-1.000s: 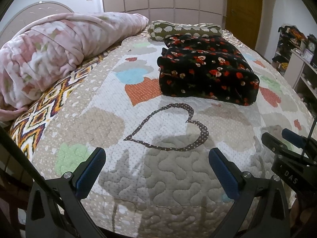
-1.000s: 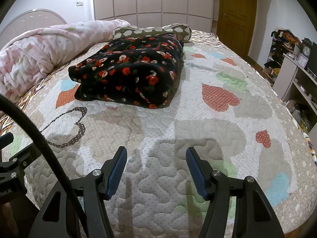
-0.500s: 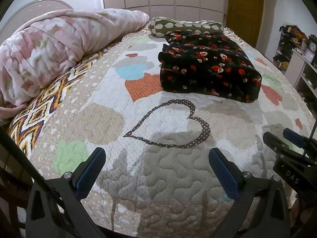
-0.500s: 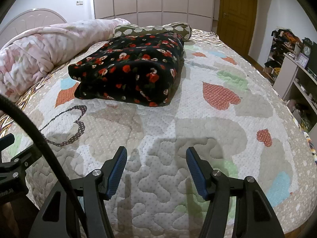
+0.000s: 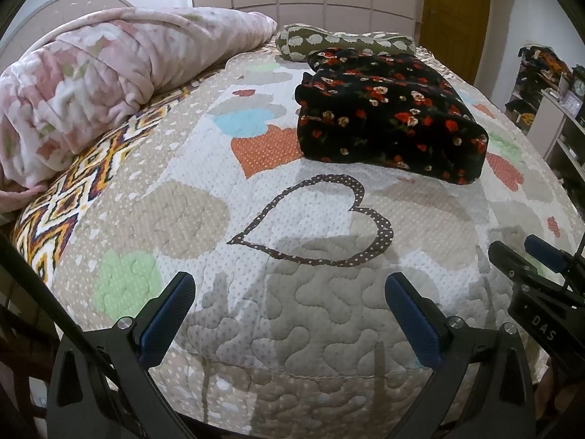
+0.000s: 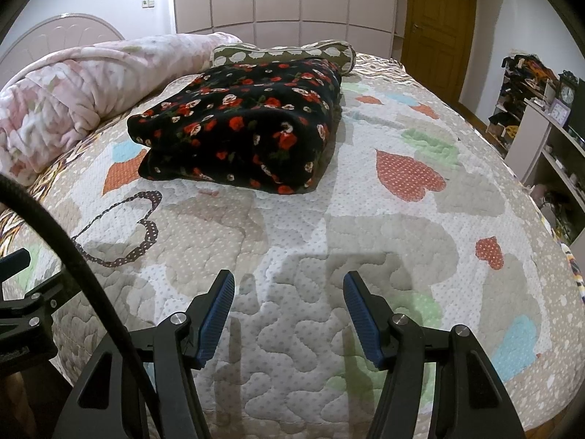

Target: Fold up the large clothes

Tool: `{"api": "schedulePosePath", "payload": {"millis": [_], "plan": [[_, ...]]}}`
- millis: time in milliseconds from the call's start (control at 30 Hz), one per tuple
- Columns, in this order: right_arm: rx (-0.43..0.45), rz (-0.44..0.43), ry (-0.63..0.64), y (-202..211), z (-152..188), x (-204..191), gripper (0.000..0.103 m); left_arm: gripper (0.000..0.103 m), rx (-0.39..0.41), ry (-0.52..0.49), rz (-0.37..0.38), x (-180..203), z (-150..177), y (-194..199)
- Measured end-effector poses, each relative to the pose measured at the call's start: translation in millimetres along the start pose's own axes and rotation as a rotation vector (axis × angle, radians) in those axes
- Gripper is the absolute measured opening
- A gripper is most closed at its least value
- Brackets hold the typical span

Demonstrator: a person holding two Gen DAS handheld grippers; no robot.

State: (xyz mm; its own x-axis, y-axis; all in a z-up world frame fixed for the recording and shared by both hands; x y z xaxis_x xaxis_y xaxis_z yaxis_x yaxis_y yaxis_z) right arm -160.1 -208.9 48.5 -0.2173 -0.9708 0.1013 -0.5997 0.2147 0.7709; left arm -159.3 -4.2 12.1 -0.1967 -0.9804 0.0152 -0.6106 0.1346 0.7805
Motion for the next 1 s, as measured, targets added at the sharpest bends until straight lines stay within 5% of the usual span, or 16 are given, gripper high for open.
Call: {"api": "schedulePosePath", "payload": {"millis": [1000], "plan": [[0.01,-0.015,0.033,3.4,-2.7,-5.9,0.066,0.103,-0.022,0.013,0.007,-3.1,2.9,-4.2]]}}
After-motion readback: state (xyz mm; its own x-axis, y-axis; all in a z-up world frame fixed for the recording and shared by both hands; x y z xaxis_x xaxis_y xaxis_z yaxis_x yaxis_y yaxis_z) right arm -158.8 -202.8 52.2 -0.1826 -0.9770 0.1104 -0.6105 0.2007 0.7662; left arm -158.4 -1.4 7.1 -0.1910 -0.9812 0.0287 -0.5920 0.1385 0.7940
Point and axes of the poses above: each gripper's, at about its wrist camera, not at the fingertips, and y roughly against the way its jaws point, x to its right, z to its underside, the point moved 3 cm from there along -y, roughly the way its jaws point, and after that the axes turned 5 degrees about z, right-handed, at the moved point
